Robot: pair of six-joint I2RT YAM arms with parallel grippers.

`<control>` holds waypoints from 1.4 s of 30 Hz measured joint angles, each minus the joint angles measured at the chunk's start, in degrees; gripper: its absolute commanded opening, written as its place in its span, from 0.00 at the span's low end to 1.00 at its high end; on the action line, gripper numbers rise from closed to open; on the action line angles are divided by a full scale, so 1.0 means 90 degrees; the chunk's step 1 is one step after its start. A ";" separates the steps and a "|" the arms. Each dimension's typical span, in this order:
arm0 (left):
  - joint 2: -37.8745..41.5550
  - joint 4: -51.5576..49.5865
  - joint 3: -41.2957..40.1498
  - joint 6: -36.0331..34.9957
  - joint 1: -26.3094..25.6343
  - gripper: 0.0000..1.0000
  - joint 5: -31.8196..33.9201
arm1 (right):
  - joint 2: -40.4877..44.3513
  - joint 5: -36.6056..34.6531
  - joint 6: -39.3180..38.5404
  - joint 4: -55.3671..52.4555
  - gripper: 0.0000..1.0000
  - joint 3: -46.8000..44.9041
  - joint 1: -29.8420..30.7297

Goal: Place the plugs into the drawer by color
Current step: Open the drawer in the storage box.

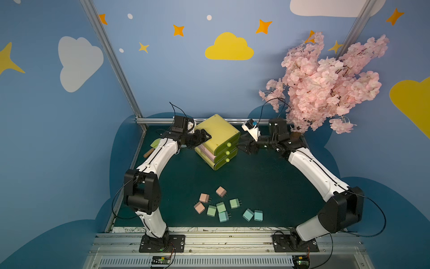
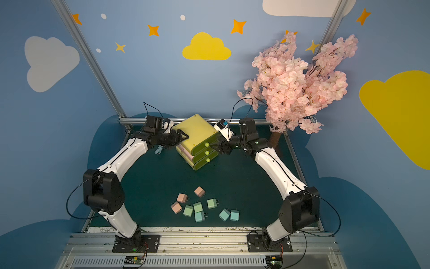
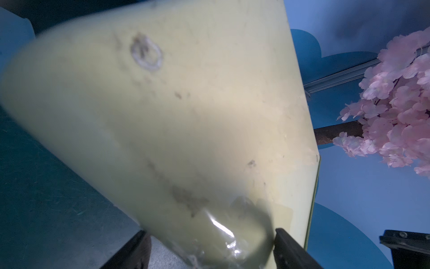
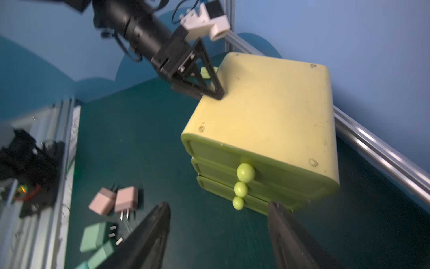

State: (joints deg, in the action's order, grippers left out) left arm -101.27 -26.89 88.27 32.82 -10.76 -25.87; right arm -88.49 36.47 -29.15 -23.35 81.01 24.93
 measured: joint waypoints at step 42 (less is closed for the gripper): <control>-0.0073 0.0044 0.0022 -0.0002 0.0090 0.84 -0.0126 | -0.0928 -0.2132 -0.5459 0.0124 0.84 0.0743 0.1241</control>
State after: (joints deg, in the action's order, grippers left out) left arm -101.93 -26.50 88.47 32.80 -9.96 -27.00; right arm -96.84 17.28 -78.28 -22.24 87.70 36.10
